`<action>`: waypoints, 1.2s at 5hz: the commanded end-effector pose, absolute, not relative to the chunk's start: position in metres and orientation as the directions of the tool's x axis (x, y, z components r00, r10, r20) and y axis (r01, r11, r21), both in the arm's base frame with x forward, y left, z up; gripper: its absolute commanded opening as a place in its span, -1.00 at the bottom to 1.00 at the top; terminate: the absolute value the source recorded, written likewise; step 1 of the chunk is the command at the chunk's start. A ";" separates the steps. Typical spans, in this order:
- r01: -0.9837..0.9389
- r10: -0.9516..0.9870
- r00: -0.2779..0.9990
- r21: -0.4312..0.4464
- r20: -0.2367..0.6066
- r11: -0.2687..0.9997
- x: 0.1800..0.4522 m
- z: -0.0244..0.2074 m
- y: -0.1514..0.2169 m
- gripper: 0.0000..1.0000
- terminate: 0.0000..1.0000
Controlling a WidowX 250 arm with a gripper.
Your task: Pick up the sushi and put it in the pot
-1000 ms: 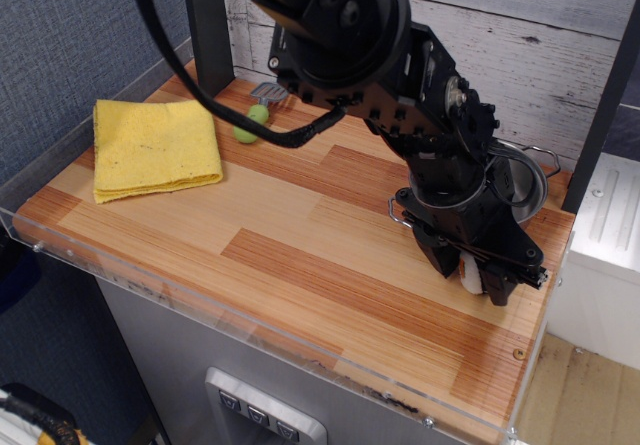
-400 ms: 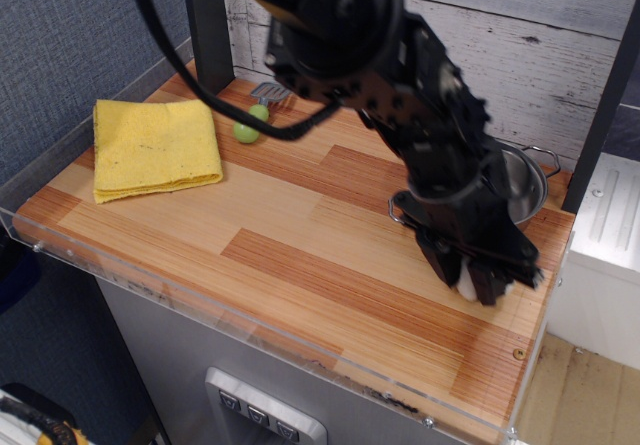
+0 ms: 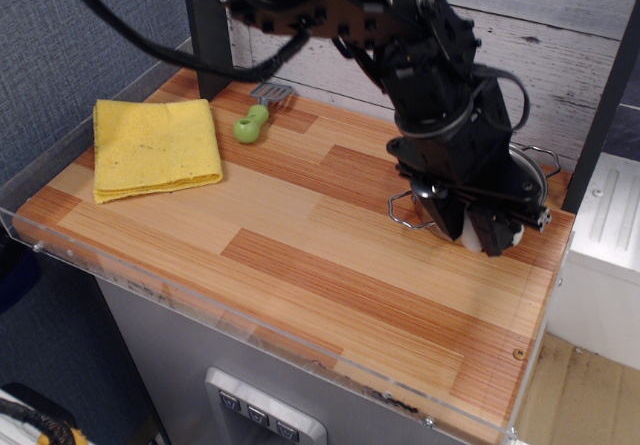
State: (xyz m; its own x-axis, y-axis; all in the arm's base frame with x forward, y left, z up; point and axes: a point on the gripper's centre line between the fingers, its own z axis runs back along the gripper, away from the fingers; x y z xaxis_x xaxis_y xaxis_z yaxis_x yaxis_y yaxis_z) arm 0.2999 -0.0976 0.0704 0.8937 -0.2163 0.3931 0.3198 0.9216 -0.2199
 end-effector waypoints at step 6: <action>0.251 -0.183 0.887 -0.111 0.423 0.962 0.397 0.064 -0.078 -1.00 -1.00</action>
State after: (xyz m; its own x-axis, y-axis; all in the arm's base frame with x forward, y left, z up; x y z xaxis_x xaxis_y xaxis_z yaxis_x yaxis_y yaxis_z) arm 0.3922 -0.0797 0.0444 0.9087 -0.1811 0.3762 0.2404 0.9636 -0.1168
